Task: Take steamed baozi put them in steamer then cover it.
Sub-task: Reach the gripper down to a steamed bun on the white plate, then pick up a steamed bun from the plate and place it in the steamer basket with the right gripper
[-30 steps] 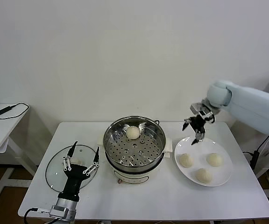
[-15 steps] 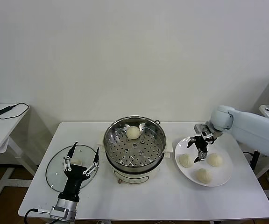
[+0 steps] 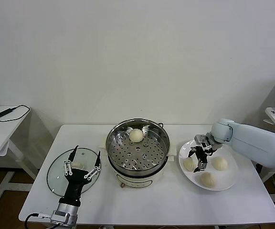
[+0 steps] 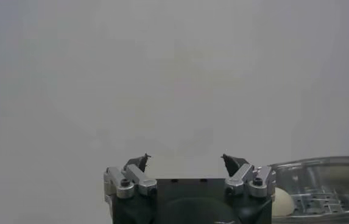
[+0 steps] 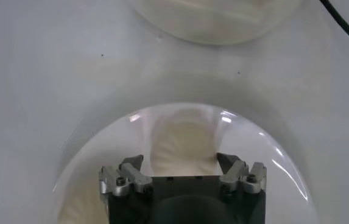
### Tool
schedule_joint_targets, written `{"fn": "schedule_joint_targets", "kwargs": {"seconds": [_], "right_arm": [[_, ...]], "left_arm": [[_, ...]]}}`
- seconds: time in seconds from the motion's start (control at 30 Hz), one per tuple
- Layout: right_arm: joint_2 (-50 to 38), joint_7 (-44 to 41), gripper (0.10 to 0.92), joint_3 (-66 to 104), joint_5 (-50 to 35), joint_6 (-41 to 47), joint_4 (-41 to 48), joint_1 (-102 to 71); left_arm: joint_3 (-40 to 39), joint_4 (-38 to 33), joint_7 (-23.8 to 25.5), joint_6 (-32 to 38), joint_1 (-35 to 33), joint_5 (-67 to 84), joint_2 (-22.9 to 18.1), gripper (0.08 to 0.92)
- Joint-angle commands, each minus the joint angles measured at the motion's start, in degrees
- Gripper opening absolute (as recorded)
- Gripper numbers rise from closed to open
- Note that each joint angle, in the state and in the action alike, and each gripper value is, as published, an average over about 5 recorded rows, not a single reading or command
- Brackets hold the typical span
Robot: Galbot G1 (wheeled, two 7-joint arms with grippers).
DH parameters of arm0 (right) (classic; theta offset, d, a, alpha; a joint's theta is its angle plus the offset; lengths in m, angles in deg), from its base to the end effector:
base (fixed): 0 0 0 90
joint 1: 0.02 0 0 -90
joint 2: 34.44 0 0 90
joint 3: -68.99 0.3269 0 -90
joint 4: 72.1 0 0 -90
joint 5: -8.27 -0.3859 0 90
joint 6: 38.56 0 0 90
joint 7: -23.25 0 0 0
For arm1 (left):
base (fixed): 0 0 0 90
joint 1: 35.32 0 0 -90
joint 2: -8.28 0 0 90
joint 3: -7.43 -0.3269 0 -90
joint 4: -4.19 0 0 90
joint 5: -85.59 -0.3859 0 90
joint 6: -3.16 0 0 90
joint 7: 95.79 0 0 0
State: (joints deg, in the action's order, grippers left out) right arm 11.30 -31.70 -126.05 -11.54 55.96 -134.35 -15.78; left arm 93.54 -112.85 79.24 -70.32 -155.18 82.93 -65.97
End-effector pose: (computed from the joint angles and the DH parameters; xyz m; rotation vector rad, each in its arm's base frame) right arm 0.5466 -0.1173 -0.2464 1.4288 -1.3864 1.2109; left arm 0.2217 0.0187 -0.3027 0.2049 2.8767 0.3132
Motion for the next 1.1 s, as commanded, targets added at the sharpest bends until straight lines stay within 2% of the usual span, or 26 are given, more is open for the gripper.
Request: {"fn": "schedule_joint_targets", "kwargs": {"seconds": [0.03,0.33,0.53,0.7,0.93,1.1], "right_arm": [[0.2,0.9,0.811,0.3,0.0,0.2,0.2,-1.1],[-1.4,1.0,0.693,-0.1,-0.2,0.2,-1.1,0.9],[-4.2,-0.8,0.679,-1.8,-0.4,-0.1,-3.5,6.9],[-4.8,-7.2,0.679,-4.2,-2.1,-0.1,-5.2,17.2],[2.5,-15.1,0.68,-9.7,-7.2,1.8,-8.3,33.7],[10.2,-14.7,0.68,-11.5,-13.3,5.4,-11.9,38.1]], "left_arm": [[0.1,0.0,0.0,0.0,0.0,0.1,0.0,0.823],[0.0,-0.2,0.0,-0.1,0.1,0.1,0.1,0.823],[-0.5,-0.6,0.0,-0.2,0.3,0.1,0.1,0.823],[-1.0,-1.0,-0.1,-0.3,0.5,0.1,0.3,0.823],[-1.0,-1.1,-0.1,-0.3,0.6,0.0,0.7,0.823],[-0.9,-0.8,-0.2,-0.2,0.7,0.0,0.7,0.823]]}}
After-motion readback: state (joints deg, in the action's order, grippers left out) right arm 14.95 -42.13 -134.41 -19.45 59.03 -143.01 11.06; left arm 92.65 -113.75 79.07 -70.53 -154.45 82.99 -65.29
